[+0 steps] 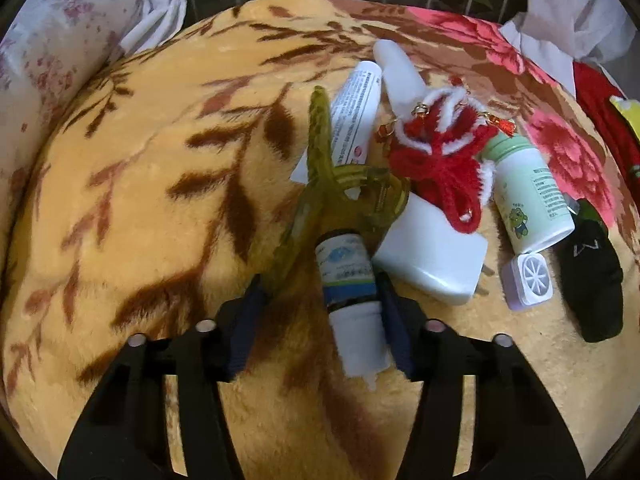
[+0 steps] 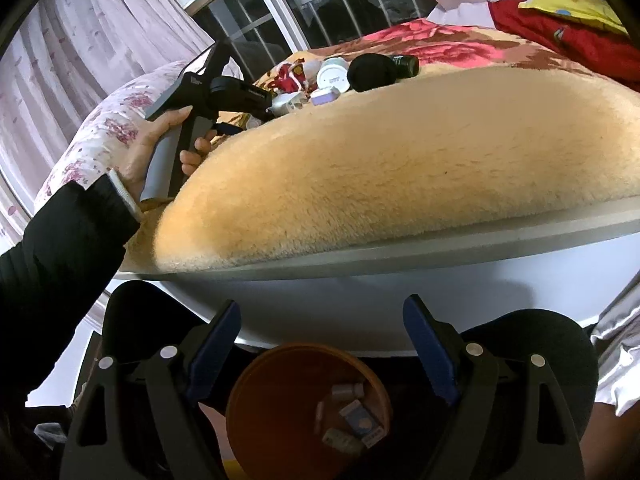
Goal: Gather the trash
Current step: 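Grasp the small white dropper bottle with blue label with the left gripper, then grasp the black sock-like item with the right gripper while the left holds the dropper bottle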
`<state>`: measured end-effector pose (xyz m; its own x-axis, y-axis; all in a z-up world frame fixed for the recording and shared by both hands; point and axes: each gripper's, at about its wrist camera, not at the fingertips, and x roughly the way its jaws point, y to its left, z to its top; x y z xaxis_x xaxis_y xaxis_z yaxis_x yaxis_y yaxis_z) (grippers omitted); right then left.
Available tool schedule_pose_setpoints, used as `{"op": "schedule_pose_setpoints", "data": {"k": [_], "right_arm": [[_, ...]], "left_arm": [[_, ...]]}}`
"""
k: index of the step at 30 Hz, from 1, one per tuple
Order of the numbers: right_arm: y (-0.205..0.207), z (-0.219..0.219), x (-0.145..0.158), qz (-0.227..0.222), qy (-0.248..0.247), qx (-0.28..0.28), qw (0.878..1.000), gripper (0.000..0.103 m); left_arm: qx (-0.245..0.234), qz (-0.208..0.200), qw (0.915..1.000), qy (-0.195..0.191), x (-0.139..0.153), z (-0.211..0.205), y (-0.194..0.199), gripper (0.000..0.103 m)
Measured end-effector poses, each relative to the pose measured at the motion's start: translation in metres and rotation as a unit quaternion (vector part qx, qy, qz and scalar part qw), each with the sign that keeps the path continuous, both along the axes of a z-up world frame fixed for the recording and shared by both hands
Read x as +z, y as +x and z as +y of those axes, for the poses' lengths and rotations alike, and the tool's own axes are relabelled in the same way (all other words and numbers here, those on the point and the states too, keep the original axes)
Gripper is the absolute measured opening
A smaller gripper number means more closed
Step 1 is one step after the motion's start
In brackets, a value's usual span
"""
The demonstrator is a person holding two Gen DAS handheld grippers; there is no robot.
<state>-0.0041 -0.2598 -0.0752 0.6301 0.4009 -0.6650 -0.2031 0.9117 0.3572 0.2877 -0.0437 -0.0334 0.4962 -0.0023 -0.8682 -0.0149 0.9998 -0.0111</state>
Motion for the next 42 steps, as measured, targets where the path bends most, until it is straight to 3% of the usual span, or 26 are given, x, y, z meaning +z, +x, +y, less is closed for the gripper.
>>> {"op": "schedule_pose_setpoints", "data": {"k": [4,8,12,16,19,22,24,27,33,42], "right_arm": [[0.003,0.002,-0.001,0.013,0.003,0.001,1.000,0.082],[-0.002,0.005,0.008,0.003,-0.003,0.001,1.000,0.082],[-0.007,0.008,0.028,-0.026,-0.023,0.005,0.999,0.082],[0.012,0.003,0.051,-0.042,-0.035,0.003,0.999,0.082],[0.038,-0.004,0.064,-0.042,-0.042,-0.015,0.998,0.083],[0.060,-0.009,0.071,-0.032,-0.023,-0.033,0.999,0.083],[0.069,-0.003,0.076,-0.036,-0.024,-0.034,0.998,0.083],[0.071,0.011,0.080,-0.047,-0.041,-0.030,0.998,0.083],[0.066,0.029,0.072,-0.040,-0.054,-0.005,0.998,0.083],[0.063,0.024,0.065,-0.034,-0.042,-0.007,0.998,0.083]], "left_arm": [[-0.014,-0.010,0.9999,-0.002,0.001,-0.003,-0.001,0.030],[-0.027,-0.028,0.9983,-0.044,0.009,0.004,-0.020,0.029],[-0.044,-0.062,0.9959,-0.048,0.023,0.009,-0.059,0.029],[-0.042,-0.086,0.9924,-0.077,0.033,0.026,-0.096,0.029],[-0.074,-0.111,0.9873,-0.086,0.037,0.031,-0.118,0.029],[-0.056,-0.092,0.9918,-0.069,0.029,0.039,-0.105,0.029],[-0.031,-0.054,0.9953,-0.075,0.019,0.052,-0.085,0.029],[-0.024,-0.032,0.9941,-0.101,0.009,0.067,-0.070,0.029],[-0.041,-0.045,0.9950,-0.080,0.008,0.059,-0.086,0.033],[-0.036,-0.065,0.9927,-0.095,0.012,0.062,-0.105,0.031]]}}
